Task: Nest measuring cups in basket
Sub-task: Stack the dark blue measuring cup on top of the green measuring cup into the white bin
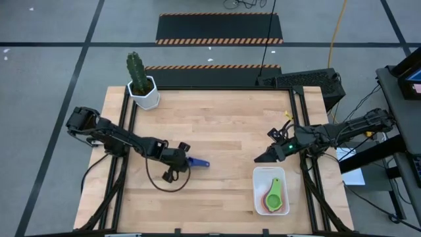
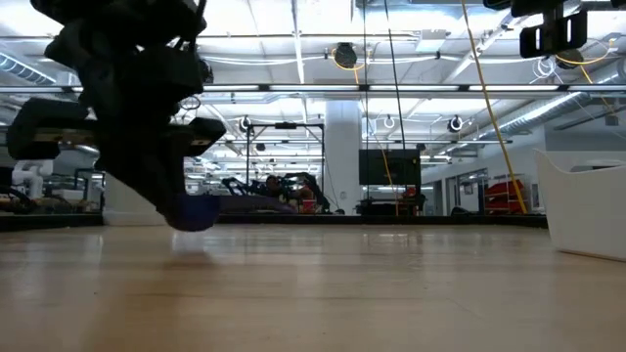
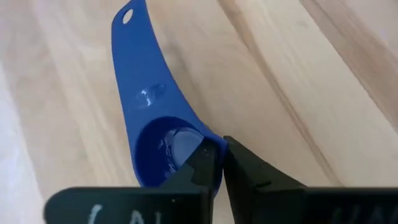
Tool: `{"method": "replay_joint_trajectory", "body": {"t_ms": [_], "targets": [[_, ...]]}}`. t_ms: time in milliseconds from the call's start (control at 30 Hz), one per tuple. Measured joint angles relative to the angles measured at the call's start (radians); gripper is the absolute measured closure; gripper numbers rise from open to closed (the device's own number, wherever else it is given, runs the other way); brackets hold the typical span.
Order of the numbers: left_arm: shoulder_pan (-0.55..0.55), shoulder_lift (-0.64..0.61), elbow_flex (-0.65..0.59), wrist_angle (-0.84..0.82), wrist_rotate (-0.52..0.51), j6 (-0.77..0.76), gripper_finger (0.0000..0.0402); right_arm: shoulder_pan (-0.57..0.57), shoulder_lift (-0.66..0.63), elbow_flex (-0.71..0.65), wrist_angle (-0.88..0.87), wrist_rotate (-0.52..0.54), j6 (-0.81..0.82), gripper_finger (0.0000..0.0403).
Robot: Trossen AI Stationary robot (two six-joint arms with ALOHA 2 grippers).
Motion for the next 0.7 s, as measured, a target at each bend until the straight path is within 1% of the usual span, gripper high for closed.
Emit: {"method": "replay_joint_trajectory", "body": {"t_ms": [100,200,267,333,400,467,533,700], "targets": [[-0.003,0.0,0.037,-0.005,-0.008,-0.06,0.039,0.0,0.0,0.0,-0.003,0.0,0.019,0.0283],[-0.021,0.0,0.097,-0.018,-0.02,-0.113,0.039,0.0,0.006,0.0,-0.018,0.015,0.084,0.0285],[-0.037,0.0,0.148,-0.031,-0.077,-0.134,0.0382,0.0,0.016,0.0,-0.017,0.069,0.139,0.0285],[-0.051,0.0,0.211,-0.056,-0.152,-0.159,0.0379,-0.003,0.035,0.016,-0.015,0.128,0.15,0.0285],[-0.057,0.0,0.278,-0.097,-0.228,-0.196,0.0382,-0.016,0.06,0.045,-0.003,0.157,0.157,0.0285],[-0.06,0.0,0.343,-0.129,-0.3,-0.221,0.0391,-0.034,0.087,0.066,-0.003,0.158,0.166,0.0285],[-0.06,0.0,0.409,-0.156,-0.364,-0.227,0.0393,-0.059,0.119,0.094,0.009,0.152,0.137,0.0285],[-0.06,0.0,0.564,-0.259,-0.48,-0.193,0.0381,-0.122,0.152,0.133,0.02,0.123,0.1,0.0281]]}}
